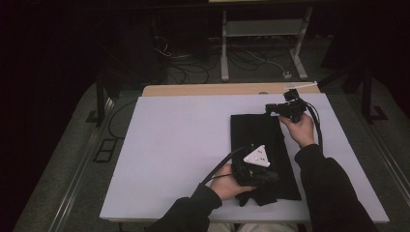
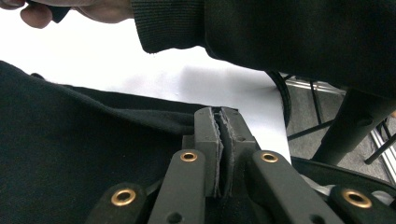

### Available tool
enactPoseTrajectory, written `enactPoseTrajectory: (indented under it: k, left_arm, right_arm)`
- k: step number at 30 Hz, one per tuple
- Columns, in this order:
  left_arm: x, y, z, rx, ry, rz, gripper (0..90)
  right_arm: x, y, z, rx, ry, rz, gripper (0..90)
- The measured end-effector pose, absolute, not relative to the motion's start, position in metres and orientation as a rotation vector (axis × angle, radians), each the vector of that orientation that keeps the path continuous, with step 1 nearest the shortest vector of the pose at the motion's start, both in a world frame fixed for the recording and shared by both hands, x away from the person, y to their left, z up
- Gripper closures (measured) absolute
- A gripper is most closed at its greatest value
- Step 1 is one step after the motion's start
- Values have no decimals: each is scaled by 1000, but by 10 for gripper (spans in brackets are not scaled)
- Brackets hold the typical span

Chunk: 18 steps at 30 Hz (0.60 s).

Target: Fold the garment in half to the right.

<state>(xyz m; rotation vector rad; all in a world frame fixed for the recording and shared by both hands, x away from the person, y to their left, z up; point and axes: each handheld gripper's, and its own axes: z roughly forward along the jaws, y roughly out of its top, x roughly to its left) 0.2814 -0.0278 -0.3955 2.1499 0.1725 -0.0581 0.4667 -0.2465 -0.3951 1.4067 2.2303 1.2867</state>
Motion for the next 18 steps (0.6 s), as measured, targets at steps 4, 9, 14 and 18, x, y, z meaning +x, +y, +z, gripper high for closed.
enactPoseTrajectory:
  k: [4,9,14,18]
  left_arm:
    - [283,-33,-399,2146,178,-72,847]
    - [283,-41,-403,2142,178,-89,847]
    - [283,-47,-405,2145,169,-102,847]
    - [283,-51,-406,2140,173,-115,847]
  right_arm:
    - [466,-252,-399,1419,2229,1284,855]
    - [465,-258,-402,1433,2225,1281,855]
    - [462,-266,-404,1447,2217,1275,855]
    - [461,-272,-406,1453,2210,1271,855]
